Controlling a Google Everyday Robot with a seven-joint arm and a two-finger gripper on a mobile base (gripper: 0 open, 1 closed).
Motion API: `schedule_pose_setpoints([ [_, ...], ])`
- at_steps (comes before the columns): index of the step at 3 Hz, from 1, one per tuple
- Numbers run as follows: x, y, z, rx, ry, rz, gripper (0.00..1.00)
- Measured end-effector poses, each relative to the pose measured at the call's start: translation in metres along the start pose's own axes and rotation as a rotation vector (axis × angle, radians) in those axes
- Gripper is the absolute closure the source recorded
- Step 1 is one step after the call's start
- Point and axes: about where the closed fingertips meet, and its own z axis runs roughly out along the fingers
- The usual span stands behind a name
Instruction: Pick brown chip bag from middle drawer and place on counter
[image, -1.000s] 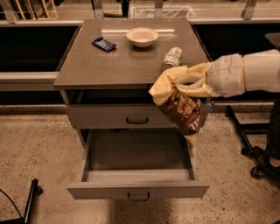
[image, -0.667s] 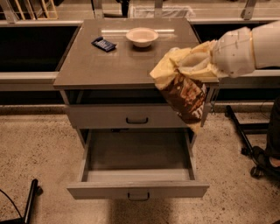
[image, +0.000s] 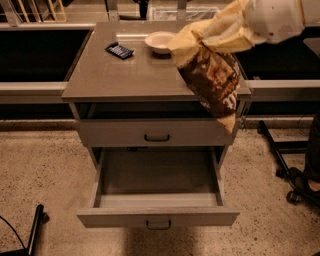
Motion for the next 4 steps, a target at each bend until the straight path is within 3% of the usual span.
schedule_pose_setpoints([
  [1,-0.045,-0.032,0.014,-0.031,0.009,-0.016,1.00],
  [2,-0.082,-0.051,0.046,-0.069,-0.021,-0.019,1.00],
  [3,-0.082,-0.051,0.046,-0.069,-0.021,-0.019,1.00],
  [4,-0.081,-0.068,0.067,-0.075,-0.004,0.019,1.00],
])
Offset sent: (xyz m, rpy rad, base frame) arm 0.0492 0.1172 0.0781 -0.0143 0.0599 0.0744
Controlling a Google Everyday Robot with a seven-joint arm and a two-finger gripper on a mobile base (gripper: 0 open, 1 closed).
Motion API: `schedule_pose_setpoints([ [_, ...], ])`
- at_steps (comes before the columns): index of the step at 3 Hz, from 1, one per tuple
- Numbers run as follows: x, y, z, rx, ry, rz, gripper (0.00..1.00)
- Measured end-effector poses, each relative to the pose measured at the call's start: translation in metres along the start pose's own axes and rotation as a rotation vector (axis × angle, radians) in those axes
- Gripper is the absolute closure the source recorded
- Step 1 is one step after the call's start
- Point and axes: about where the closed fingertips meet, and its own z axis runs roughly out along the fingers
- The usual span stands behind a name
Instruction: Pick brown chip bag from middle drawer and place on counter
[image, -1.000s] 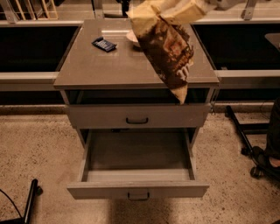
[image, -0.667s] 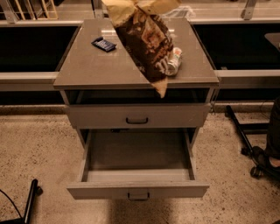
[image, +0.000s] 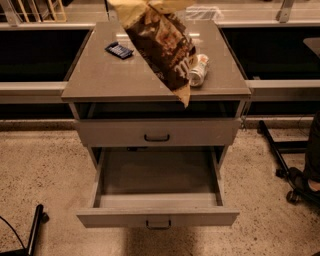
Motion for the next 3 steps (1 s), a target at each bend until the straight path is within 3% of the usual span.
schedule_pose_setpoints([
  [2,0.033,-0.055,0.067,0.003,0.080,0.131,1.00],
  [3,0.057,-0.076,0.097,0.018,0.107,0.167,1.00],
])
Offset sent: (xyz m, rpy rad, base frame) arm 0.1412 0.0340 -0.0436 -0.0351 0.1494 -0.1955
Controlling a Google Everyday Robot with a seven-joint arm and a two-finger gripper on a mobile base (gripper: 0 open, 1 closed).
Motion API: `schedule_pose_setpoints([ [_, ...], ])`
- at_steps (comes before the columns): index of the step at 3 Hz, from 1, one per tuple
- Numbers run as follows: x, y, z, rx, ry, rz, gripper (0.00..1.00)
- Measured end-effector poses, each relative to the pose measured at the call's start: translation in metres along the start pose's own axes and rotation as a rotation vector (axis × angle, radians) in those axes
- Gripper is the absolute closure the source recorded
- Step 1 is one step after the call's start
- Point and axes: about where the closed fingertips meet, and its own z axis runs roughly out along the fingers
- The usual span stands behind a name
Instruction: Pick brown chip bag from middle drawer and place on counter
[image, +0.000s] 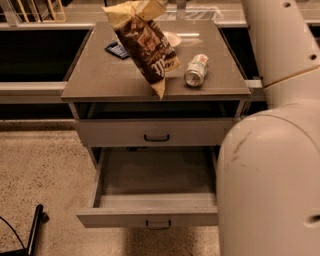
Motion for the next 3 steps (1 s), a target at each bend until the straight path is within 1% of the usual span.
schedule_pose_setpoints([
  [1,0.0042,-0.0139,0.0269,-0.003,0.001,0.012,0.84],
  [2,0.0037,-0.0190,0.0309,0.004,-0.005,0.013,0.59],
  [3,0.0037,-0.0190,0.0309,0.004,-0.005,0.013,0.38],
])
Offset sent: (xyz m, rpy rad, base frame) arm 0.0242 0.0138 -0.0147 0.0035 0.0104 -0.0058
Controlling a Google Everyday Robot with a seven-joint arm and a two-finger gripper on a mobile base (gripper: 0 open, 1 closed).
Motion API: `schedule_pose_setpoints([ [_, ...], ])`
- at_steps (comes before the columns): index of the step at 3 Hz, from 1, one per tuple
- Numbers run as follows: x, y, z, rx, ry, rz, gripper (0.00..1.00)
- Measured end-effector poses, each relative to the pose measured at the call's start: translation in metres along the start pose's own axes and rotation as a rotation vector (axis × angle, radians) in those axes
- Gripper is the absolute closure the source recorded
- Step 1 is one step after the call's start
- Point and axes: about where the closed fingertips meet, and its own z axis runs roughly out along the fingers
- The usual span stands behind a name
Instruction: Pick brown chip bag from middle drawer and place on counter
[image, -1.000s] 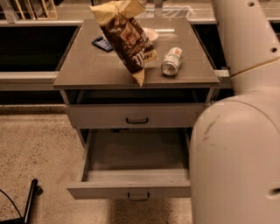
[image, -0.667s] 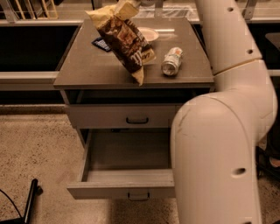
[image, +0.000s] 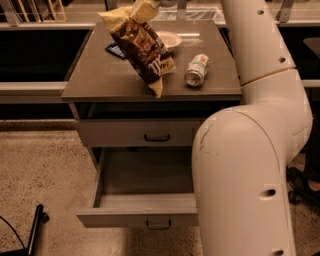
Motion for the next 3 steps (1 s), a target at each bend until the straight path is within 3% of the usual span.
schedule_pose_setpoints([
  [1,0.0000,0.0000,0.0000,0.000,0.000,0.000,0.14],
  [2,0.0000,0.0000,0.0001,0.000,0.000,0.000,0.00],
  [3,0.0000,0.0000,0.0001,0.000,0.000,0.000,0.00],
])
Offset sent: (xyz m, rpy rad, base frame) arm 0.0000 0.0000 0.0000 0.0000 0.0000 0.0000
